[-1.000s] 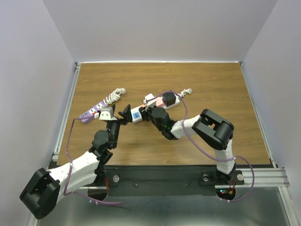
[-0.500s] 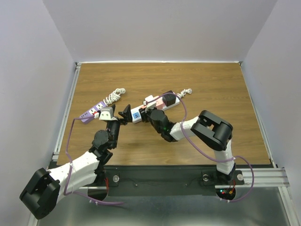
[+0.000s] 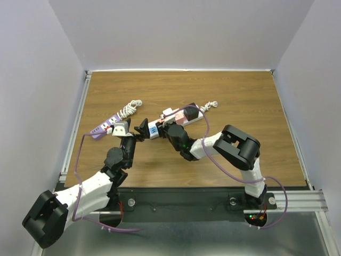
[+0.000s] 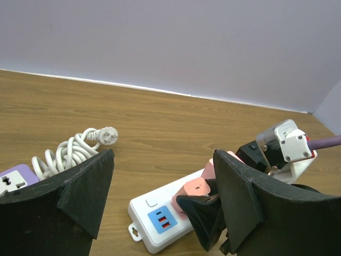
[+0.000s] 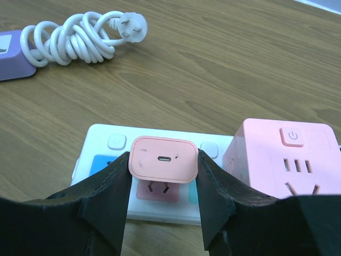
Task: Insert the plug
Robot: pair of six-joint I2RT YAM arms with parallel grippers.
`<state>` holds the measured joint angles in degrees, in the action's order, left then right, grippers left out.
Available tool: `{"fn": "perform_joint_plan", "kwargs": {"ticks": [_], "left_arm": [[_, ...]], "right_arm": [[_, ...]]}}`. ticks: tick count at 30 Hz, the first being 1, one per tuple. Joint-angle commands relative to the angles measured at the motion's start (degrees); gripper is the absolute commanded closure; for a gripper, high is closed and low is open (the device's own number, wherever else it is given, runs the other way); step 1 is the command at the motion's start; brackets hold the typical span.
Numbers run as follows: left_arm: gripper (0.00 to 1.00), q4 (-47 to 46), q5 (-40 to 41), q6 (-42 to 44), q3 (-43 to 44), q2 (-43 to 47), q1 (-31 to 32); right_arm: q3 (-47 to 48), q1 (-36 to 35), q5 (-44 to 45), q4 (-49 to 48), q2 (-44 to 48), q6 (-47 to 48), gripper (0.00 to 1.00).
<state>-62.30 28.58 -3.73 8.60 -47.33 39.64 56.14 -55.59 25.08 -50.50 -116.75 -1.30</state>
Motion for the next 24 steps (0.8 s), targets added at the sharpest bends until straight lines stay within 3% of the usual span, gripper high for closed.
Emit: {"fn": "perform_joint_plan", "kwargs": {"ticks": [1,24], "left_arm": [[0.14,-2.56,0.16,0.04,-0.95,1.28,-0.26],[0.14,-2.47,0.07,-0.32,-1.57,2.59,-0.18]], "right_arm": [[-0.33,-1.36,-3.46,15.34,-5.77,-1.25,0.99],[6.26,-1.19,-5.92,24.74,-12.09,-3.18,0.99]]}}
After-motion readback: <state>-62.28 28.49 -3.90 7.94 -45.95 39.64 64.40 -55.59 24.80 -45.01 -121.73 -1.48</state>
